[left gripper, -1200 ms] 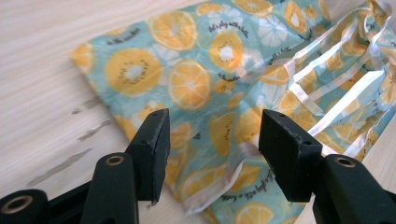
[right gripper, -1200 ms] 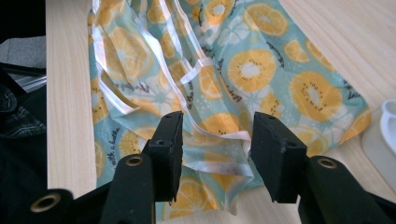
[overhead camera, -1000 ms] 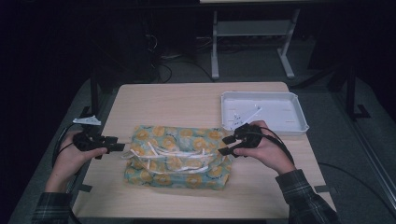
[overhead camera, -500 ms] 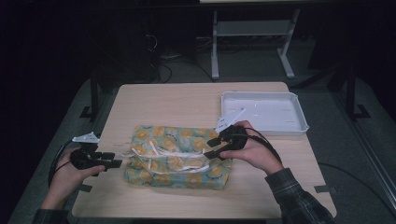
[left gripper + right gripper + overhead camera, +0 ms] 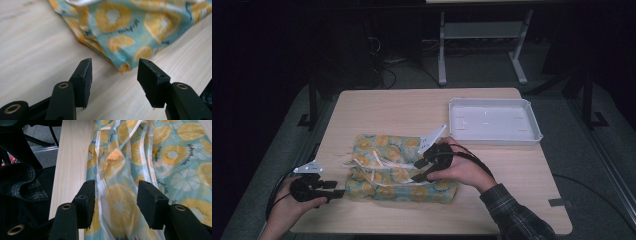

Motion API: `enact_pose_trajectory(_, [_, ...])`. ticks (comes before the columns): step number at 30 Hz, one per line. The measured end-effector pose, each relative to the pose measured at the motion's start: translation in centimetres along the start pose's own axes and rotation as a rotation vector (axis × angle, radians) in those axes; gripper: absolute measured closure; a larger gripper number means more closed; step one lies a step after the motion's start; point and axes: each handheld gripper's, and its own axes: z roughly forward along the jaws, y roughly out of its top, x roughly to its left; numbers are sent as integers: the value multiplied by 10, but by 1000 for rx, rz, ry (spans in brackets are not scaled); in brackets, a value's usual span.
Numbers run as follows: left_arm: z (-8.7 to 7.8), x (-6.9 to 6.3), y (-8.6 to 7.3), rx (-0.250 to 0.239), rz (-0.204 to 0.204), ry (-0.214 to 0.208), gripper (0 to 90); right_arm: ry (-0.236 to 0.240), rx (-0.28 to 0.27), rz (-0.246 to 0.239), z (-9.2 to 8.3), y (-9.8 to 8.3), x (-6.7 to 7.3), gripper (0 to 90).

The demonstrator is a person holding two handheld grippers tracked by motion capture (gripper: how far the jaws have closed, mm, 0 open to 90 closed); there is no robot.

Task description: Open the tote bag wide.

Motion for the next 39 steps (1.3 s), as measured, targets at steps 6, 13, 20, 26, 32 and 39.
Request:
enact_pose_trajectory(6, [4, -3, 0, 7, 9, -11, 455, 4, 25, -16, 21, 6, -1, 444])
enact_pose_trajectory(13, [7, -3, -1, 11, 1, -18, 455, -6, 43, 4, 30, 3, -6, 537])
enact_pose_trajectory(20, [7, -3, 1, 5, 3, -16, 455, 3, 28, 22, 23, 4, -9, 748])
enact_pose_trajectory(26, [8, -3, 0, 12, 3, -18, 457, -7, 26, 27, 17, 9, -12, 830])
enact_pose_trajectory(32, [5, 0, 1, -1, -12, -11, 457, -54, 28, 31, 12, 18, -27, 868])
enact_pose_trajectory(39, [4, 1, 0, 1, -11, -18, 471, -84, 6, 79, 9, 21, -50, 882])
